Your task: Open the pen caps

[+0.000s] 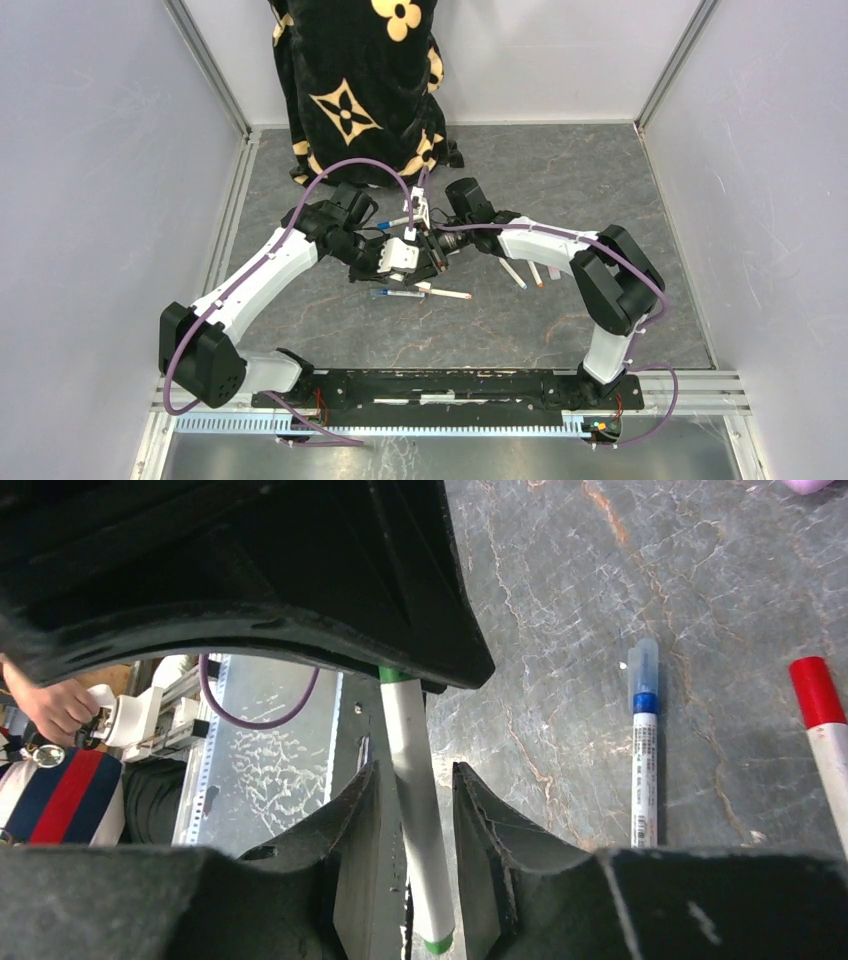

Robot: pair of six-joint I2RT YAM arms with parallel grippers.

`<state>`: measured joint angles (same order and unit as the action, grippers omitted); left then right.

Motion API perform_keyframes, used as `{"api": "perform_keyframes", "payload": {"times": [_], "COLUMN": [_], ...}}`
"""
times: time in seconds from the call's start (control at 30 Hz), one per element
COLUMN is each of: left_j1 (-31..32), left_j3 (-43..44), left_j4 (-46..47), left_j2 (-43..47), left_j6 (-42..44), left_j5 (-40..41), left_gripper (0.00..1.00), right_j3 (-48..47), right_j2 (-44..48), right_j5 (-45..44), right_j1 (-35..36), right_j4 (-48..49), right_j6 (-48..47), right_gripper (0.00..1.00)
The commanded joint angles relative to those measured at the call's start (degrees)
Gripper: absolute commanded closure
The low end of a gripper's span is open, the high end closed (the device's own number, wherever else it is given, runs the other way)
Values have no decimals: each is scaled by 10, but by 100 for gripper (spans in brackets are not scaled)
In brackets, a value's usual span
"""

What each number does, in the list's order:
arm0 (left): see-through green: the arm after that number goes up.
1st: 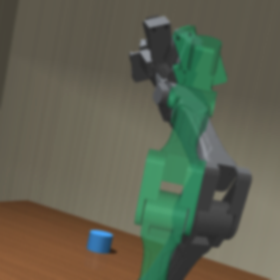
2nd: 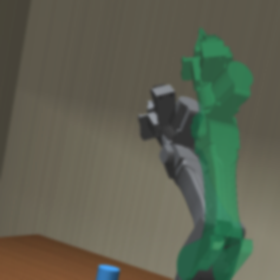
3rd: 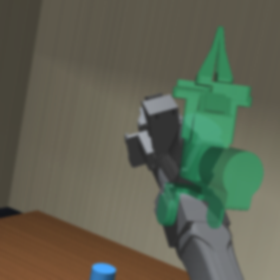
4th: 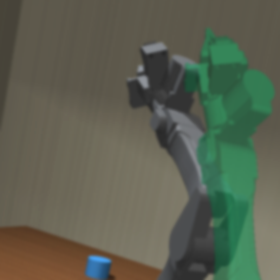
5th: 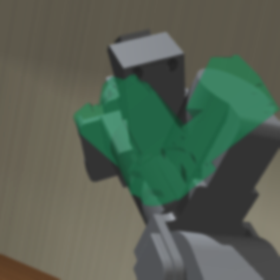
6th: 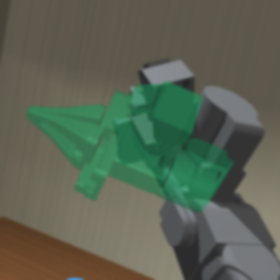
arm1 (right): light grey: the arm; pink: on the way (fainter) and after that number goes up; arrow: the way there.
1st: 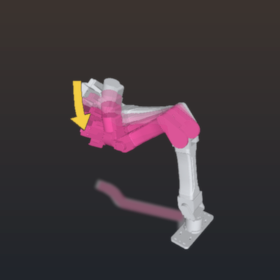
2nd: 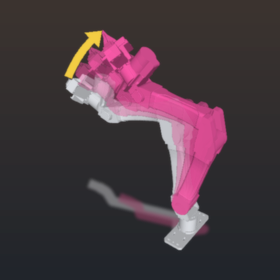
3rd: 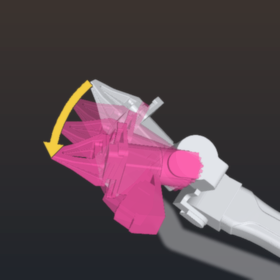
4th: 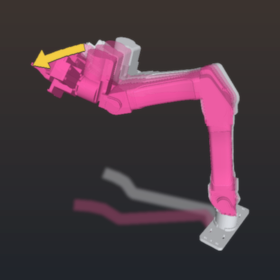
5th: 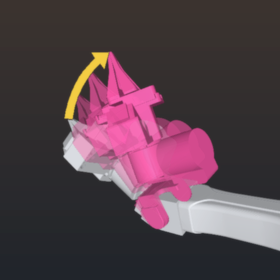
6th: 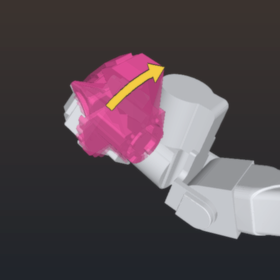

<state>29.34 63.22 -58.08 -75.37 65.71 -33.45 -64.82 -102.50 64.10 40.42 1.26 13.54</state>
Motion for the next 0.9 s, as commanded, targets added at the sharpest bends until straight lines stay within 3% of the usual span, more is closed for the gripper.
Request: {"api": "perform_keyframes", "payload": {"times": [0.0,0.2,0.3,0.4,0.53,0.63,0.8,0.87], "left_j1": [3,3,-1,-41,-140,-183,-189,-188], "left_j3": [5,0,3,11,49,58,24,-1], "left_j4": [8,2,-5,-18,-62,-65,-12,39], "left_j2": [9,7,-7,-8,-33,-43,-52,-60], "left_j6": [20,28,43,83,153,171,139,105], "left_j5": [-11,-3,21,32,31,23,-1,-11], "left_gripper": [93,96,98,98,98,98,98,98], "right_j3": [-23,-11,3,11,35,52,59,59], "right_j2": [-28,-34,-26,-13,11,29,52,71], "right_j5": [11,5,-9,-38,-63,-85,-114,-166], "right_j1": [16,15,1,-24,-48,-55,-80,-97], "right_j4": [82,144,114,17,-80,-101,-140,-154], "right_j6": [73,130,111,37,-35,-56,-83,-84], "right_gripper": [64,82,100,100,100,100,100,100]}}
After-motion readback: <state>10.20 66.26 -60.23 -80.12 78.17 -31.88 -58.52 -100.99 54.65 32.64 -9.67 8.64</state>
